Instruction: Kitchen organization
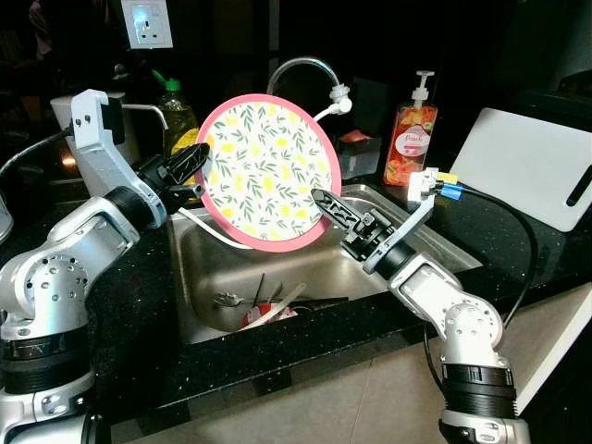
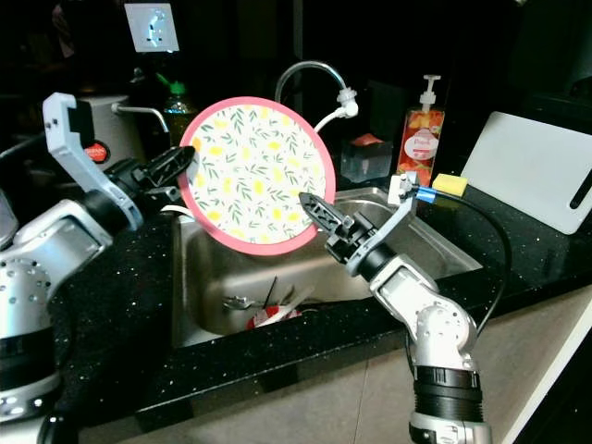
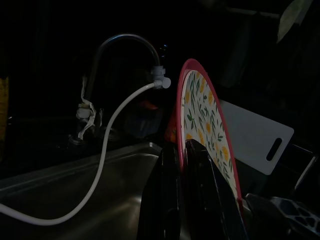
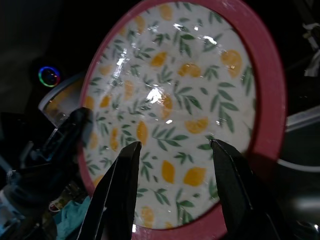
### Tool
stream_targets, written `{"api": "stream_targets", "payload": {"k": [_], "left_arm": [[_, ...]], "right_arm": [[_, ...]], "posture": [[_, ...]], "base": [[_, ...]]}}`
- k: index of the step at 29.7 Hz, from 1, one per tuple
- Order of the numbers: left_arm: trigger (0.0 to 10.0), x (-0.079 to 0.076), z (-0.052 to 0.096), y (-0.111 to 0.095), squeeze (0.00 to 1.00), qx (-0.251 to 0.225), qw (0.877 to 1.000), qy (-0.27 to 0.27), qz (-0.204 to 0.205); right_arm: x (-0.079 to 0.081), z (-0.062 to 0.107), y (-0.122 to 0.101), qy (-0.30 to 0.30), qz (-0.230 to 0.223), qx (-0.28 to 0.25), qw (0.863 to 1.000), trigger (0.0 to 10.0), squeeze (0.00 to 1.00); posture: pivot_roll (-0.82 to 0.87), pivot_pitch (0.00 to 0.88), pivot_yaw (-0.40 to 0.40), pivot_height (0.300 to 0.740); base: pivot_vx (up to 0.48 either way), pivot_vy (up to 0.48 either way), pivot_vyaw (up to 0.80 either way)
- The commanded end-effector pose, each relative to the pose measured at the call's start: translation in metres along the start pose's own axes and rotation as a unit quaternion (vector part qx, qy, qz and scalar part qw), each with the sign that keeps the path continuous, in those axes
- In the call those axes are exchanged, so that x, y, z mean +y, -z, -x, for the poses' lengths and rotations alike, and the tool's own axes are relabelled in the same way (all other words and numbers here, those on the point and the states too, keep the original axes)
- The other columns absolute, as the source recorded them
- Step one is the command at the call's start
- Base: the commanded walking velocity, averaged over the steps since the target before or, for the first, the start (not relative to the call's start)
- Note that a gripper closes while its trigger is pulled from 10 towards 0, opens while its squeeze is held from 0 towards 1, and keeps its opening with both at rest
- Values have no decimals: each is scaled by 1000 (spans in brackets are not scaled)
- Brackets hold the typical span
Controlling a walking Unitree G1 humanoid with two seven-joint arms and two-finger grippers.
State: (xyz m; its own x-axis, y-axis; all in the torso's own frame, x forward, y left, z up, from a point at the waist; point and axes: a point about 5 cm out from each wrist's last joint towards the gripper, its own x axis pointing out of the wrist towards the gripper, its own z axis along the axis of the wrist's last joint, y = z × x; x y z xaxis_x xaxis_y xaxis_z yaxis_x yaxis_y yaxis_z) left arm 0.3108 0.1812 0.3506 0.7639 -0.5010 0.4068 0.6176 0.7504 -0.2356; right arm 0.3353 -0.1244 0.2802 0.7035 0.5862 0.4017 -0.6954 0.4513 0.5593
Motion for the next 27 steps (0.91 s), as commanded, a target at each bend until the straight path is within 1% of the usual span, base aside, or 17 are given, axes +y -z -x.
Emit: {"api": "stream_targets", "payload": {"k": [1,14,23,26,27], "left_arm": [[10000,-8,0,-6,0,-13,1000,24,-6],[10000,-13,1,-9,0,-20,999,44,-7],[10000,-17,2,-9,0,-20,998,61,-5],[10000,-18,2,-9,0,-18,998,65,-5],[10000,-19,2,-6,0,-13,998,66,-4]], "right_arm": [[-9,2,6,26,-4,16,1000,10000,0],[-20,3,10,65,0,27,998,10000,0],[-22,3,11,69,-5,29,997,10000,0],[-21,2,11,65,-10,26,998,10000,0],[-17,1,9,49,-19,17,998,10000,0]], "posture": [[-49,20,-18,740],[-49,20,-18,740],[-49,20,-18,740],[-48,17,-16,740],[-48,17,-16,740]], "base": [[0,0,0],[0,0,0],[0,0,0],[0,0,0],[0,0,0]]}}
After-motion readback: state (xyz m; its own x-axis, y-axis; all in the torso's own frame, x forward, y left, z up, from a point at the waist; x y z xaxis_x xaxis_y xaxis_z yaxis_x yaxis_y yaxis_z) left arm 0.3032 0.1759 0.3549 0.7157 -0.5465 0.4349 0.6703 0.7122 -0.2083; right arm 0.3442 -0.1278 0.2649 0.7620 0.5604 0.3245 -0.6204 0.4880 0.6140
